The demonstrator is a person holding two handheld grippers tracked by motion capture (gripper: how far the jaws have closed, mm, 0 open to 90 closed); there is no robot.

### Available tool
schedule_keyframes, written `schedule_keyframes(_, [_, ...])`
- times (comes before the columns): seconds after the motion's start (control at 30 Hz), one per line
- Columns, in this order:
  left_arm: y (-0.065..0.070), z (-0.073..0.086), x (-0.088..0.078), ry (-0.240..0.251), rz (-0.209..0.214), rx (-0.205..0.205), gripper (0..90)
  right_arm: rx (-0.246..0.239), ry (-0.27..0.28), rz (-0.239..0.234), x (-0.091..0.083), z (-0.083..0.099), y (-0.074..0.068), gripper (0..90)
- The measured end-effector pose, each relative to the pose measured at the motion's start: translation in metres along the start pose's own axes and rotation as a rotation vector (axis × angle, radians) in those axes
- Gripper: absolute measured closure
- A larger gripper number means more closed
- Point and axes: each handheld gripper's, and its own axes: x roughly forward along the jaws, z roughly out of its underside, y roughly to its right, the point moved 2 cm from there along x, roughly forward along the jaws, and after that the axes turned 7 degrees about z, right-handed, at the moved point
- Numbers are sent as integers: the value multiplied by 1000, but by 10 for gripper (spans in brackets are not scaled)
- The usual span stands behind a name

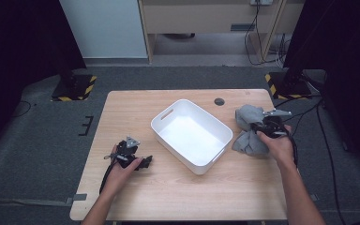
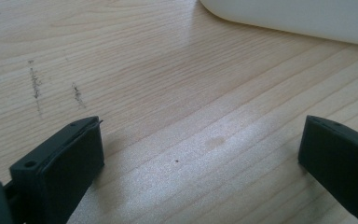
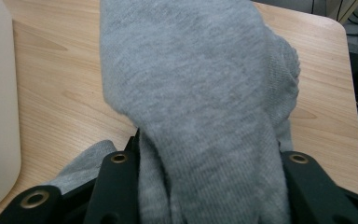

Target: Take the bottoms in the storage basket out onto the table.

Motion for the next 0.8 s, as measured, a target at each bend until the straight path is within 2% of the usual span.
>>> schedule_keyframes(0.3, [0, 0, 0, -1, 0, 0, 0, 9, -7, -1, 2, 5, 0, 544])
schedule_keyframes(0.7, [0, 0, 0, -1, 1, 1, 0, -22, -43, -10, 7, 9, -8, 465])
schedule_keyframes(0.8, [0, 0, 0, -1, 1, 1, 0, -21, -38, -11, 8, 10, -12, 457])
